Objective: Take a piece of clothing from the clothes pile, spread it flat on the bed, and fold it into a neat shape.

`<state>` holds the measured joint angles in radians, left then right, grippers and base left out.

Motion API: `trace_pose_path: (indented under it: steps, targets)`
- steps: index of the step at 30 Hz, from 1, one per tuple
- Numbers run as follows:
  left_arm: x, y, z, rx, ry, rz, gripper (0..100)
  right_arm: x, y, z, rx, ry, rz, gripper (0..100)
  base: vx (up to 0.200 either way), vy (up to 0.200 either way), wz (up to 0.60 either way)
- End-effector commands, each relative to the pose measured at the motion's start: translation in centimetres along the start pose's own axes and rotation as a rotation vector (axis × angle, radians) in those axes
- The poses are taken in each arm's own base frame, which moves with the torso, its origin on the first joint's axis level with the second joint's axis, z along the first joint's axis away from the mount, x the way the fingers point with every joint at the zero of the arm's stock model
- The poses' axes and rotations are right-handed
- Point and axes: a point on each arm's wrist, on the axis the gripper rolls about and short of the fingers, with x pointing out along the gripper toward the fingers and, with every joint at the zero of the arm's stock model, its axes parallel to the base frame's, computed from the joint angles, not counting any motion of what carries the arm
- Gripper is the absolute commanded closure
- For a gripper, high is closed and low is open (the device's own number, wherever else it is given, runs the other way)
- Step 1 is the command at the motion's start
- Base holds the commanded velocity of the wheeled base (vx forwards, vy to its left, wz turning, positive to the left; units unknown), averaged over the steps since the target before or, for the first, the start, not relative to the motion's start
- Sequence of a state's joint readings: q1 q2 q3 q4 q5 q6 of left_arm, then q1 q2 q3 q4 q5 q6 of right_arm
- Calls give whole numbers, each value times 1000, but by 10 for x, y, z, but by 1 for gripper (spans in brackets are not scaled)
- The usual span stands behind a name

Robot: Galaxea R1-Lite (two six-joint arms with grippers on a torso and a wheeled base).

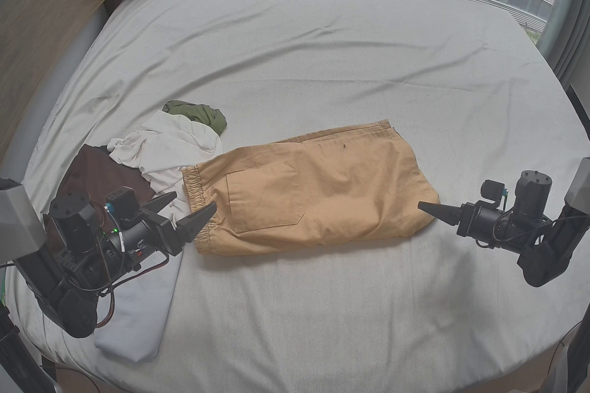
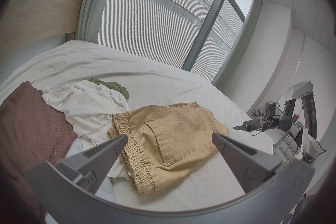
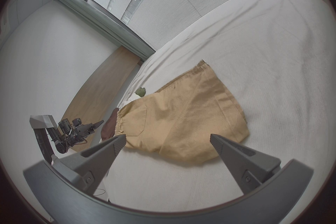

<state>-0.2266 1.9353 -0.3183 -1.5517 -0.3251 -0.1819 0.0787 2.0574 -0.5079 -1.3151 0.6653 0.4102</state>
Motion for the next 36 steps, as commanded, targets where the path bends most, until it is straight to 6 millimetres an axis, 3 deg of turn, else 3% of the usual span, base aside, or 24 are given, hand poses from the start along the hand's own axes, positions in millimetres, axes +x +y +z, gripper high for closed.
trace_pose_path:
  steps: [1, 15, 24, 29, 36]
  targets:
    - [0, 1, -2, -3, 8, 1, 0, 10, -18, -21, 47, 55, -24, 0, 0, 0, 0]
    - [1, 3, -5, -8, 18, 7, 0, 20, -32, -37, 80, 92, -42, 0, 0, 0, 0]
    - [1, 3, -5, -9, 18, 9, 0, 37, -42, -46, 78, 94, -54, 0, 0, 0, 0]
    - [2, 5, -8, -11, 28, 12, 0, 60, -42, -56, 29, 51, -43, 0, 0, 0, 0]
    - [2, 5, -8, -11, 28, 12, 0, 72, -38, -51, 18, 23, -8, 0, 0, 0, 0]
